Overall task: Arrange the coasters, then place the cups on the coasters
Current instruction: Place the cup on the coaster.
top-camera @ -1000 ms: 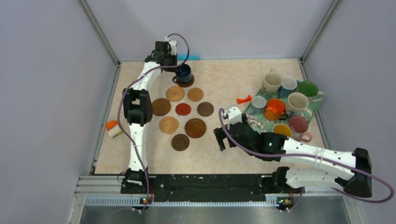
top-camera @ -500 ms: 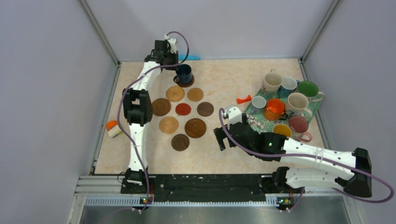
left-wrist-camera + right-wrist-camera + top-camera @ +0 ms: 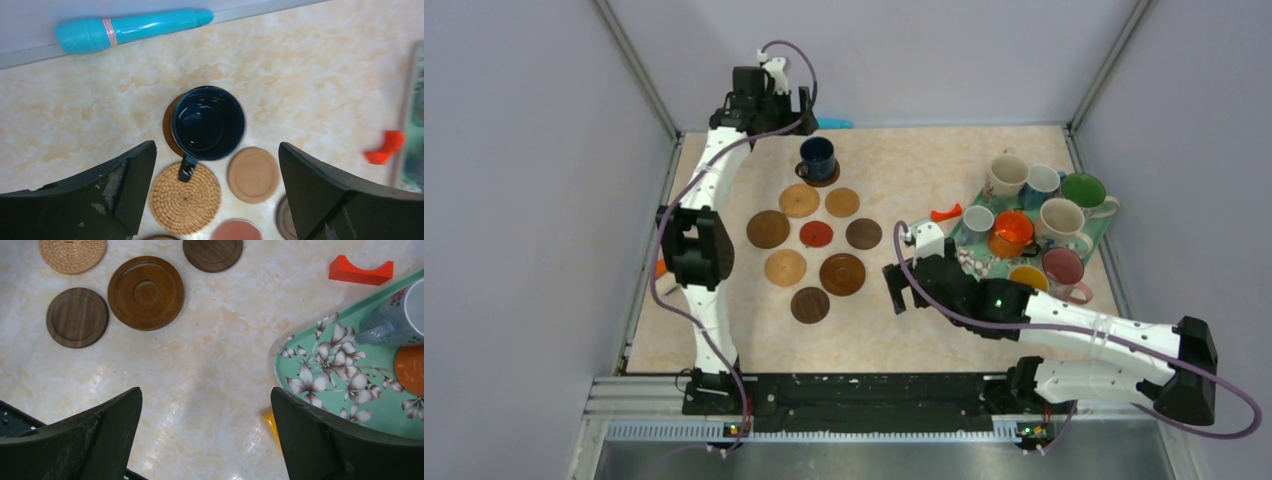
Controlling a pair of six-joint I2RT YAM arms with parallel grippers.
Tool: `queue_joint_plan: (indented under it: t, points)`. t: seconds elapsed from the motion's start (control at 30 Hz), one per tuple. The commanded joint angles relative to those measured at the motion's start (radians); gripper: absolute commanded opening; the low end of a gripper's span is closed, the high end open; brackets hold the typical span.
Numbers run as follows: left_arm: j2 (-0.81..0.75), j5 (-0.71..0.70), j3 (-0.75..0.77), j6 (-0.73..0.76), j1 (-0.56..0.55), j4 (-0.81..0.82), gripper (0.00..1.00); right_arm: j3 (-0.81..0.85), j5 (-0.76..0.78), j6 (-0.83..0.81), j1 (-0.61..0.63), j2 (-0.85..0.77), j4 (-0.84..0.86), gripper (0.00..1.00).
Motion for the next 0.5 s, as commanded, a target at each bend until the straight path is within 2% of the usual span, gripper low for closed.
queue_joint_plan:
  t: [0.0, 0.27, 0.4, 0.47]
  points:
    - [-0.237, 0.093, -0.117, -0.049, 0.002, 0.071, 0.99, 0.077, -0.038, -0.02, -0.101, 0.031, 0.051, 0.99]
    - [-0.544, 0.213, -0.489, -0.191, -0.002, 0.126, 0.99, 0.152, -0.195, -0.068, -0.448, 0.07, 0.073, 0.98]
    - [-0.704, 0.242, -0.68, -0.216, -0.011, 0.116, 0.99, 0.206, -0.255, -0.118, -0.588, 0.122, 0.075, 0.89]
    - [-0.781, 0.205, -0.74, -0.191, -0.02, 0.064, 0.99, 0.229, -0.258, -0.176, -0.625, 0.146, 0.094, 0.81]
